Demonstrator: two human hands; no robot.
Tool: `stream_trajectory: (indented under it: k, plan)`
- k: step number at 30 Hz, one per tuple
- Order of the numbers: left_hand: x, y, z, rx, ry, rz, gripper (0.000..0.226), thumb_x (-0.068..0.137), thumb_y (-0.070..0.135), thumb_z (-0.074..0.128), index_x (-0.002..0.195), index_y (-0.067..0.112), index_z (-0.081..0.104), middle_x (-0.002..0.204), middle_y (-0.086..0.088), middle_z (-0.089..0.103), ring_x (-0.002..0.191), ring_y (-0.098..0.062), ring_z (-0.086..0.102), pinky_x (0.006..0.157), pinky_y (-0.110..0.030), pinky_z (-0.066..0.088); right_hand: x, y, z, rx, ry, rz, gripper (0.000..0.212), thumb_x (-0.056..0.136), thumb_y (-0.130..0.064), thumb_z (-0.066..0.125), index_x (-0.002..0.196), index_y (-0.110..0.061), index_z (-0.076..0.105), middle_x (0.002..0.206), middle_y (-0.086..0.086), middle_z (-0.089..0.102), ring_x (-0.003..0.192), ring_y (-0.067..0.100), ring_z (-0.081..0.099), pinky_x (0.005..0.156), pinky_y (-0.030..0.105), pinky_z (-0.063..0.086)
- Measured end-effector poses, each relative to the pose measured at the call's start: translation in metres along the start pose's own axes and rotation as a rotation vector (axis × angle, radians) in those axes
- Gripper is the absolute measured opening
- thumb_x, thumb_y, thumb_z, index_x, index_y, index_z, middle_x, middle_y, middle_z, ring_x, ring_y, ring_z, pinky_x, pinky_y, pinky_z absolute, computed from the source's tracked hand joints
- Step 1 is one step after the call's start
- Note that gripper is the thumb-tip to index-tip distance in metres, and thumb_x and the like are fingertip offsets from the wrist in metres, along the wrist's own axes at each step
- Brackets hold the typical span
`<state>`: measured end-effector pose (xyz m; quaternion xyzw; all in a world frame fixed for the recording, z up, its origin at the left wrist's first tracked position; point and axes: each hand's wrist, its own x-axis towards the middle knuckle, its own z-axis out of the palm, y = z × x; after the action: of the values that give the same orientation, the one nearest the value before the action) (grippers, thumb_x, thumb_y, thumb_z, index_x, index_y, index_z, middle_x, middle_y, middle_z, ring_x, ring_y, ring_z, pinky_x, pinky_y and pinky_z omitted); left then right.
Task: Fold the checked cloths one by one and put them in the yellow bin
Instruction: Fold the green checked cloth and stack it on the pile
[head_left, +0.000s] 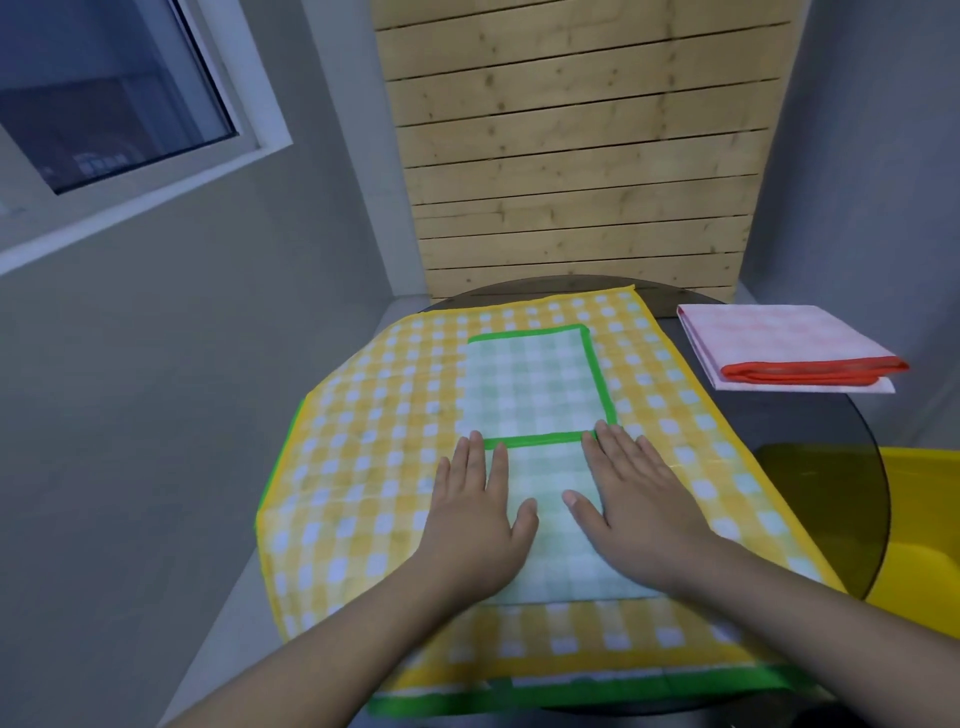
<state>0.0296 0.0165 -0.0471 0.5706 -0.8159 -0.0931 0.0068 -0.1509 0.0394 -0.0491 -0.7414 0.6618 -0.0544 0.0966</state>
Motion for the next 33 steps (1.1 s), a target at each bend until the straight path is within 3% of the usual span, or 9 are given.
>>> stream_trajectory:
  k: [3,5,10,16,19,23,27,29,33]
  plan:
    - [0.006,-0.001,-0.008,0.089,0.126,0.031,0.087,0.078,0.054,0.002,0.142,0.004,0.034,0.154,-0.017,0.024,0.144,-0.031,0.017,0.117,-0.040,0.008,0.004,-0.002,-0.007,-0.037,0.047,-0.011,0.088,0.082,-0.064,-0.001,0.148,-0.009,0.014,0.158,0.007,0.007,0.146,0.018,-0.001,0.117,0.034,-0.013]
    - [0.016,-0.002,-0.015,0.107,0.284,0.090,0.064,0.083,0.041,0.017,0.107,0.003,0.063,0.121,-0.014,0.056,0.117,-0.034,0.049,0.101,-0.035,0.023,0.010,-0.001,-0.015,-0.015,0.141,-0.037,0.059,0.094,-0.050,0.028,0.134,-0.010,0.042,0.147,0.005,0.035,0.137,0.022,0.022,0.115,0.032,0.004]
    - [0.040,-0.002,-0.033,-0.261,0.259,-0.043,0.020,0.091,0.019,0.046,0.087,0.004,0.058,0.099,-0.007,0.048,0.083,-0.025,0.055,0.077,-0.035,0.046,0.035,0.000,-0.026,0.403,0.145,0.030,0.035,0.087,-0.020,0.060,0.120,-0.009,0.057,0.111,0.003,0.048,0.104,0.018,0.048,0.088,0.021,0.036]
    - [0.068,-0.007,-0.036,-0.503,0.314,-0.285,0.015,0.090,0.019,0.052,0.096,0.005,0.049,0.105,-0.011,0.048,0.071,-0.023,0.048,0.065,-0.028,0.036,0.070,0.012,-0.031,0.603,0.238,0.330,0.028,0.085,-0.016,0.064,0.110,-0.005,0.055,0.113,0.013,0.044,0.077,0.019,0.048,0.070,0.025,0.034]
    - [0.080,-0.009,-0.037,-0.532,0.317,-0.427,0.036,0.091,0.022,0.054,0.119,0.002,0.042,0.122,-0.015,0.041,0.078,-0.029,0.054,0.067,-0.029,0.038,0.083,0.017,-0.030,0.588,0.258,0.470,0.019,0.086,-0.016,0.062,0.077,-0.011,0.045,0.092,0.013,0.040,0.084,0.025,0.051,0.051,0.029,0.031]
    - [0.094,-0.013,-0.035,-0.556,0.283,-0.546,0.044,0.092,0.025,0.056,0.125,0.001,0.040,0.126,-0.017,0.048,0.104,-0.033,0.057,0.070,-0.032,0.039,0.093,0.020,-0.029,0.569,0.294,0.564,0.040,0.085,-0.012,0.060,0.060,-0.013,0.030,0.057,0.002,0.027,0.045,0.017,0.032,0.037,0.024,0.019]
    - [0.099,-0.018,-0.033,-0.596,0.293,-0.552,0.014,0.089,0.023,0.060,0.088,0.009,0.058,0.082,-0.009,0.060,0.074,-0.025,0.056,0.058,-0.027,0.033,0.095,0.020,-0.029,0.638,0.314,0.579,0.040,0.085,-0.009,0.061,0.054,-0.008,0.036,0.049,0.005,0.036,0.043,0.023,0.042,0.043,0.029,0.039]
    - [0.098,-0.020,-0.032,-0.635,0.324,-0.561,0.035,0.087,0.020,0.061,0.061,0.016,0.038,0.061,-0.003,0.041,0.058,-0.023,0.040,0.054,-0.026,0.028,0.093,0.020,-0.030,0.777,0.325,0.608,0.037,0.086,-0.010,0.061,0.058,-0.009,0.037,0.057,0.007,0.045,0.042,0.027,0.053,0.052,0.040,0.052]
    - [0.089,-0.020,-0.034,-1.021,0.335,-0.614,0.019,0.085,0.023,0.061,0.077,0.015,0.046,0.055,0.002,0.054,0.057,-0.021,0.061,0.076,-0.035,0.054,0.085,0.022,-0.032,1.028,0.347,0.616,0.027,0.087,-0.012,0.063,0.068,-0.012,0.044,0.066,0.010,0.059,0.037,0.020,0.055,0.039,0.026,0.045]
